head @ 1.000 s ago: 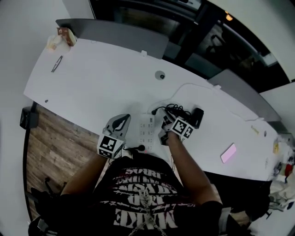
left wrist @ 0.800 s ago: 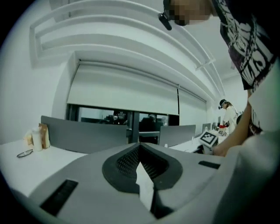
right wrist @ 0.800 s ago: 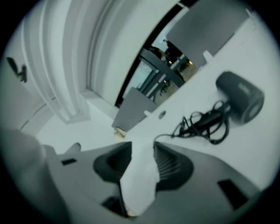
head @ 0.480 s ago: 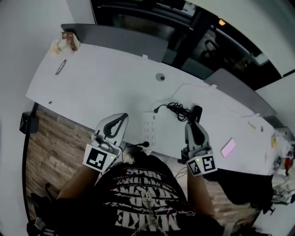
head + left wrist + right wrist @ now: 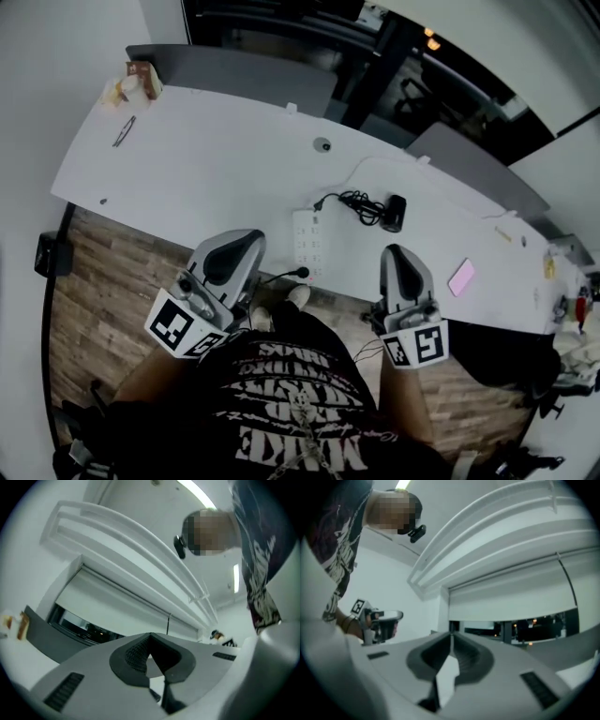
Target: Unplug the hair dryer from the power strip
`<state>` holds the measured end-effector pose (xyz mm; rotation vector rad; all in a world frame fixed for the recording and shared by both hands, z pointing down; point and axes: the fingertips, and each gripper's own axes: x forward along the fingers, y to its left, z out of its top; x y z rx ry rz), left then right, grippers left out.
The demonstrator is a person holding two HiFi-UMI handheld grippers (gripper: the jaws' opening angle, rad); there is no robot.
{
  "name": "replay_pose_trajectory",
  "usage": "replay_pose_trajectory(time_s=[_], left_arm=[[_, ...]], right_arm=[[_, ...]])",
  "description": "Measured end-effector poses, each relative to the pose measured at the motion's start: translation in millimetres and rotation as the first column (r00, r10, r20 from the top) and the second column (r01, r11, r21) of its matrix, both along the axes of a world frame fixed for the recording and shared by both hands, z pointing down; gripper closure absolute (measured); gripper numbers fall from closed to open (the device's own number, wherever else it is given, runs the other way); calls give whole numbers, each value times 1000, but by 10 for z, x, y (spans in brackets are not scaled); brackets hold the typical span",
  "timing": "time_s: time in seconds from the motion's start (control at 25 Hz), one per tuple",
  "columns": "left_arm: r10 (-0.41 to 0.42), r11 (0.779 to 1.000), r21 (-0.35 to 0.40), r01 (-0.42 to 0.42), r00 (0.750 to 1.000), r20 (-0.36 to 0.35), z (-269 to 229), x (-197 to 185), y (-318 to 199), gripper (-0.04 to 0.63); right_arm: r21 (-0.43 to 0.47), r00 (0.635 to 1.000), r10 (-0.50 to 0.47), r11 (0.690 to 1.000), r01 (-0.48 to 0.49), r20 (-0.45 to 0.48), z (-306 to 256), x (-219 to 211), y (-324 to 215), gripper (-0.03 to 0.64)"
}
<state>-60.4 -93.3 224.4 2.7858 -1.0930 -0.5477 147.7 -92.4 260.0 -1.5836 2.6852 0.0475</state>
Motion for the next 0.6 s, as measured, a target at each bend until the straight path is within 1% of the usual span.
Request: replay_pose_trajectory(time_s=[0.04,0.08,0.12,0.2,0.28,0.48,0.6], left_arm=[[39,999,-7,-40,997,-60,-69,-33,61,577],[67,998,-7,-68,993,-95,-129,-56,119,577],[85,996,3,-85,991,-106,-182,-66,174,577],[106,994,32,-103,990,-97,-266,-55,274,577],[117,993,46,-113,989,-93,-319,-35,357,577],[127,991,53,-123,988,-82,-372,26,477,577],[117,992,48,-114,992,-52,-314,85,507,577]], right_arm=[[2,1000,-1,1000,1,-1,-17,-29,63,572],[5,1000,-2,1000,2,-1,-33,-53,122,572],[7,1000,-2,1000,2,-2,-46,-71,178,572],[8,1000,2,1000,-2,-5,-64,-88,283,572],[7,1000,5,1000,-5,-6,-83,-93,380,572],[1,1000,10,1000,-10,-8,-136,-76,525,572],[-6,1000,20,1000,-20,-9,-121,-1,561,575]])
